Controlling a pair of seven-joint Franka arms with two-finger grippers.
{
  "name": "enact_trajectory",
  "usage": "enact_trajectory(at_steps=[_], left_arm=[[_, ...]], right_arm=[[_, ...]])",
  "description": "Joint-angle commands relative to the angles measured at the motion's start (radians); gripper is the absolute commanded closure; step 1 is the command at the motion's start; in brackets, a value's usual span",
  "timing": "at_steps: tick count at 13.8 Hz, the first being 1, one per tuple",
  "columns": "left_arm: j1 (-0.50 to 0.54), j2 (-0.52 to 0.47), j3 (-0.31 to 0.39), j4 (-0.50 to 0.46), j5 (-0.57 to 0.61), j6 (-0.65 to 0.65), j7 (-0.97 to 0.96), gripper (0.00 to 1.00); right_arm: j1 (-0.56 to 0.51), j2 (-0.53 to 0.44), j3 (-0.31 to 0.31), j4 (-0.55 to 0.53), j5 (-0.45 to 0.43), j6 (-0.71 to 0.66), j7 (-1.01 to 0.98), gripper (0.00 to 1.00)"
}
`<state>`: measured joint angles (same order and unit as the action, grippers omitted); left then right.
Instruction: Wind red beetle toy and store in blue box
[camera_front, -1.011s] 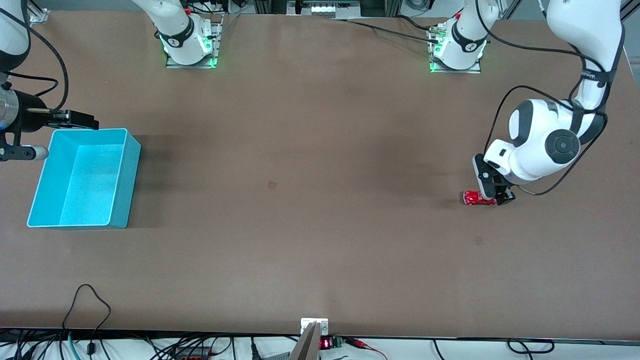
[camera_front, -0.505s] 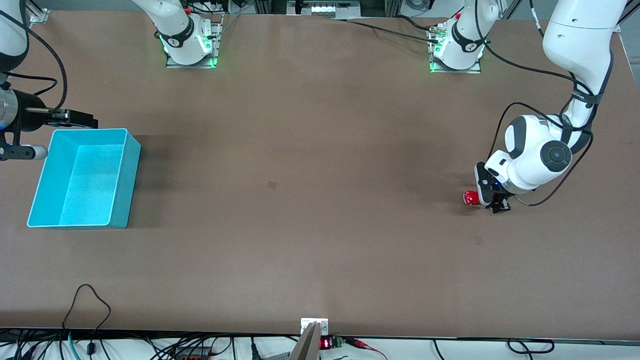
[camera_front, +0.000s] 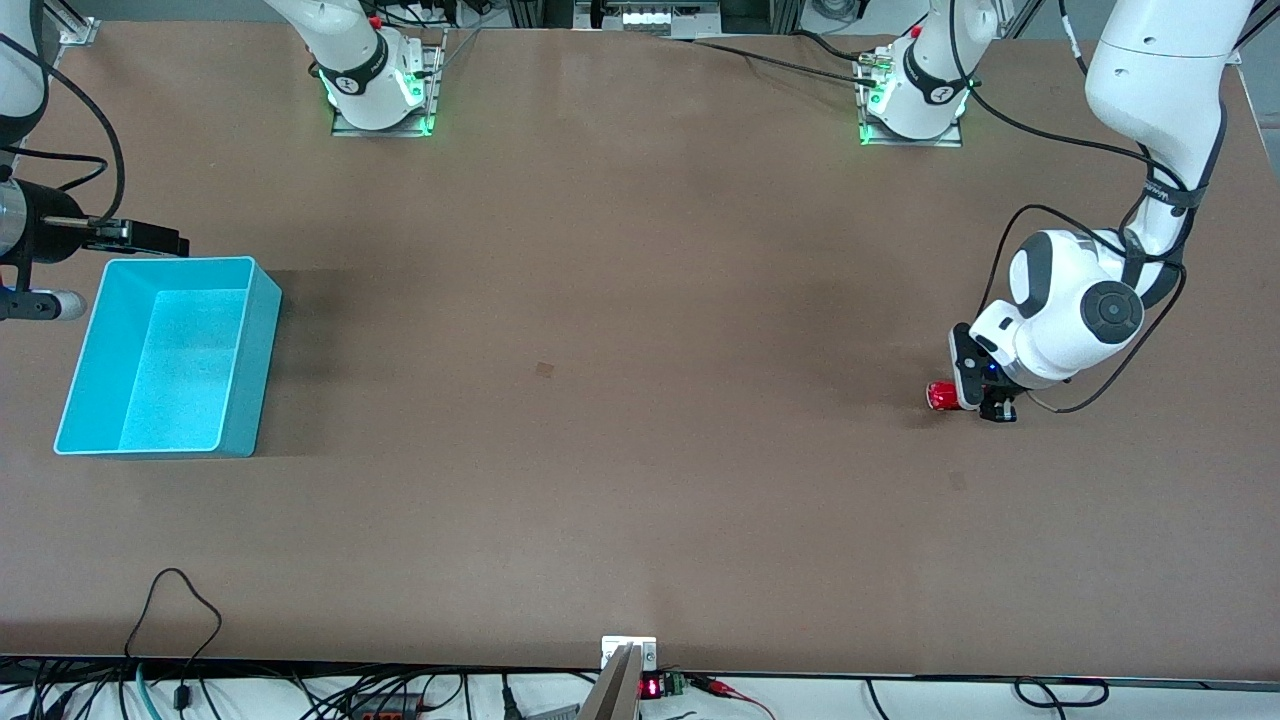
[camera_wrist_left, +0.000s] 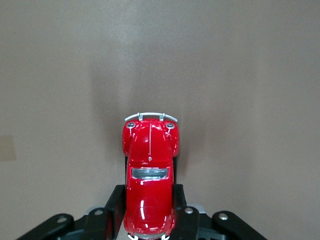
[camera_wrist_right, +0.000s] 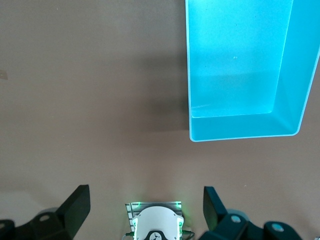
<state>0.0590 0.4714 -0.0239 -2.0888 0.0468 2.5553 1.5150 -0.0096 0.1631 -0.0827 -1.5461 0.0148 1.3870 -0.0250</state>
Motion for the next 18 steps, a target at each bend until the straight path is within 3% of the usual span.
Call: enact_trajectory(at_steps=[1, 8, 12, 13, 14, 15, 18], left_arm=[[0.040, 0.021, -0.001, 0.010, 0.018, -0.009, 0.017, 0.83], [0.255, 0.062, 0.002, 0.046, 0.016, -0.007, 0.238, 0.82], [0.304, 0.078, 0.002, 0.062, 0.016, -0.004, 0.269, 0.81], [0.305, 0.078, 0.002, 0.064, 0.016, -0.004, 0.268, 0.71], [0.305, 0.078, -0.001, 0.065, 0.016, -0.003, 0.269, 0.19], [0.306, 0.076, -0.002, 0.079, 0.015, -0.007, 0.269, 0.00], [0.301, 0.040, -0.016, 0.110, 0.010, -0.093, 0.257, 0.00]], right_arm=[[-0.004, -0.005, 0.005, -0.002, -0.013, -0.014, -0.009, 0.00], [-0.006, 0.001, 0.005, -0.002, -0.013, -0.017, -0.009, 0.00], [-0.006, 0.001, 0.005, -0.002, -0.013, -0.017, -0.009, 0.00], [-0.006, 0.001, 0.005, -0.002, -0.013, -0.017, -0.009, 0.00], [-0.006, 0.001, 0.005, -0.002, -0.013, -0.017, -0.009, 0.00], [-0.006, 0.001, 0.005, -0.002, -0.013, -0.017, -0.009, 0.00], [-0.006, 0.001, 0.005, -0.002, -0.013, -0.017, -0.009, 0.00]])
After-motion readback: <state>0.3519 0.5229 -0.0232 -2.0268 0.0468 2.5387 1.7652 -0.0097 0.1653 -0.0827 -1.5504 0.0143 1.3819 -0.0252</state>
